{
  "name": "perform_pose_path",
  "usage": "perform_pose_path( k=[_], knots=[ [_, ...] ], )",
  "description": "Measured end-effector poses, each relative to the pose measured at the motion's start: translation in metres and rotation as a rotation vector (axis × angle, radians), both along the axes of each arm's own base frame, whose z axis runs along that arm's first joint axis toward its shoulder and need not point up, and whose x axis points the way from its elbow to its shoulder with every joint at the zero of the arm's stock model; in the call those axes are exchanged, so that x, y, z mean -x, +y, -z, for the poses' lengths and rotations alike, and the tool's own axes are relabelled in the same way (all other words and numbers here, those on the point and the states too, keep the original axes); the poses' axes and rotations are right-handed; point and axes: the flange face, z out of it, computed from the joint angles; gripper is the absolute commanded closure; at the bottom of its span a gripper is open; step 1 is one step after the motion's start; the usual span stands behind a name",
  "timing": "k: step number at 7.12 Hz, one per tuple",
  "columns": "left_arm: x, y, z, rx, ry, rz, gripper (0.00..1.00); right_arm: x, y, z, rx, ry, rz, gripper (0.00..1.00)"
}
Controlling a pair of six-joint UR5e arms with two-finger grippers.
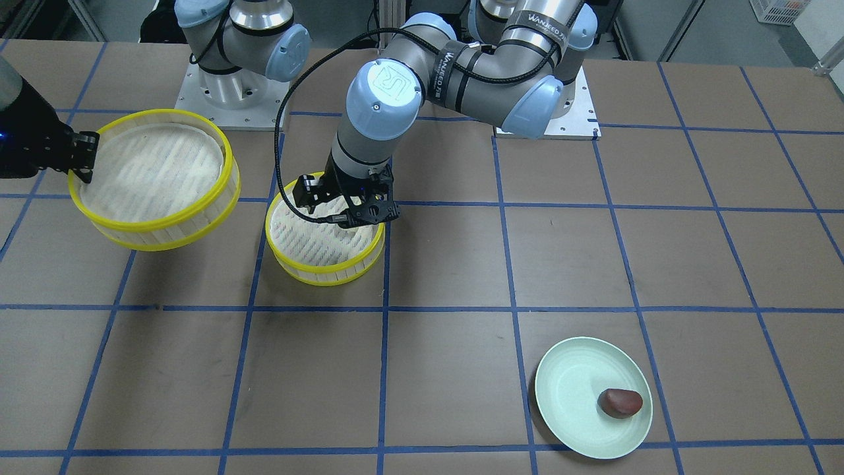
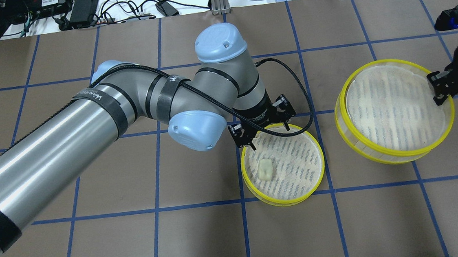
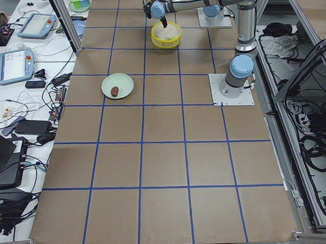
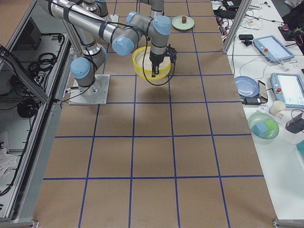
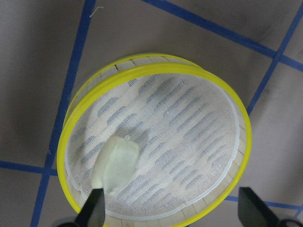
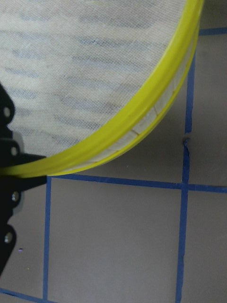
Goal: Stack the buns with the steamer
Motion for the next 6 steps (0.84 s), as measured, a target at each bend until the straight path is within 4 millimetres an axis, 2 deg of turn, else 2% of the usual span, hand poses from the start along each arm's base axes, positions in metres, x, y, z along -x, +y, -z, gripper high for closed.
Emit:
perform_pose_path(
  k=[1,3,4,5,6],
  knots=[
    [-0.031,-0.027,-0.005,0.030,0.008,0.011,0.00,-0.017,0.005,0.012,-0.014,-0.004,0.011,1.00],
    [-0.134,-0.093,-0.016,0.143,-0.045,0.073,0.00,-0.064,0.012,0.030,-0.032,0.003,0.037,1.00],
    [-0.188,-0.115,-0.016,0.185,-0.137,0.137,0.00,-0.098,0.015,0.037,-0.040,0.017,0.059,1.00],
    [-0.232,-0.128,-0.014,0.197,-0.251,0.202,0.00,-0.132,0.019,0.046,-0.047,0.031,0.068,1.00],
    [-0.264,-0.135,-0.013,0.194,-0.336,0.232,0.00,-0.161,0.022,0.059,-0.041,0.039,0.060,1.00]
  ],
)
